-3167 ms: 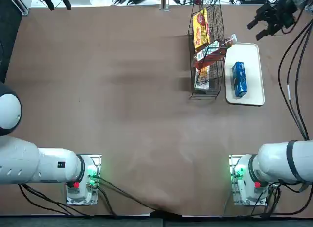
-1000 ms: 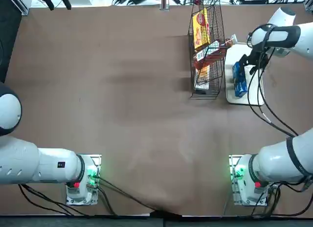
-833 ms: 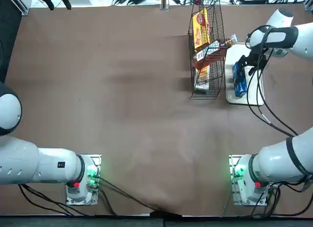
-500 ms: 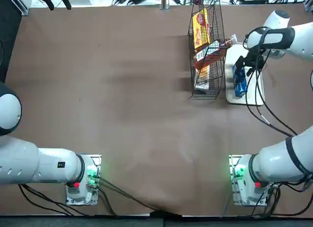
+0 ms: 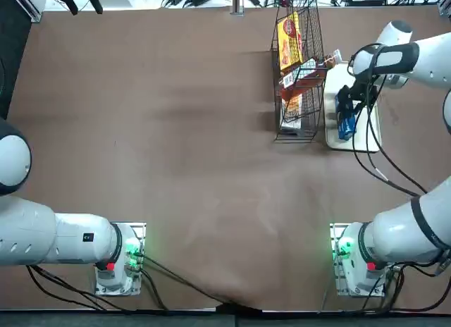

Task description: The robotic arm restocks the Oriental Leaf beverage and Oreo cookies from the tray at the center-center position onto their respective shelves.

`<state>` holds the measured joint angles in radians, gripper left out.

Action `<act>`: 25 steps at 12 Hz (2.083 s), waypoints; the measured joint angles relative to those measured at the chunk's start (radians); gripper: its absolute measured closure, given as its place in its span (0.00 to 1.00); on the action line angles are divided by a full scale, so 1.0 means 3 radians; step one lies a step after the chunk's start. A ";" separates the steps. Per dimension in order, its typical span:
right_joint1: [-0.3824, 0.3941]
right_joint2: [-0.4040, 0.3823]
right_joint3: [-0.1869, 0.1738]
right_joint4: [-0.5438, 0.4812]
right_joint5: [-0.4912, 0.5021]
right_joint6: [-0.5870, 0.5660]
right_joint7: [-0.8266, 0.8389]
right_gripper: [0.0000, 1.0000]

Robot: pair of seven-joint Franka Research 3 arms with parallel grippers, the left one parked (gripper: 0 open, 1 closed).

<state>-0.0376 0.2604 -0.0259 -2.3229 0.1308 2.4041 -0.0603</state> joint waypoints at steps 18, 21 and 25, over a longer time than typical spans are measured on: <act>-0.0076 -0.1252 -0.0051 0.1132 -0.0045 -0.2121 0.0049 0.39; -0.0063 -0.1466 0.0057 0.1816 0.0055 -0.2834 0.0267 0.39; -0.0012 -0.1427 0.0251 0.2212 0.0450 -0.2949 0.0824 0.39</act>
<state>-0.0412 -0.1676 0.0496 -1.6592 0.2658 1.5194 0.1869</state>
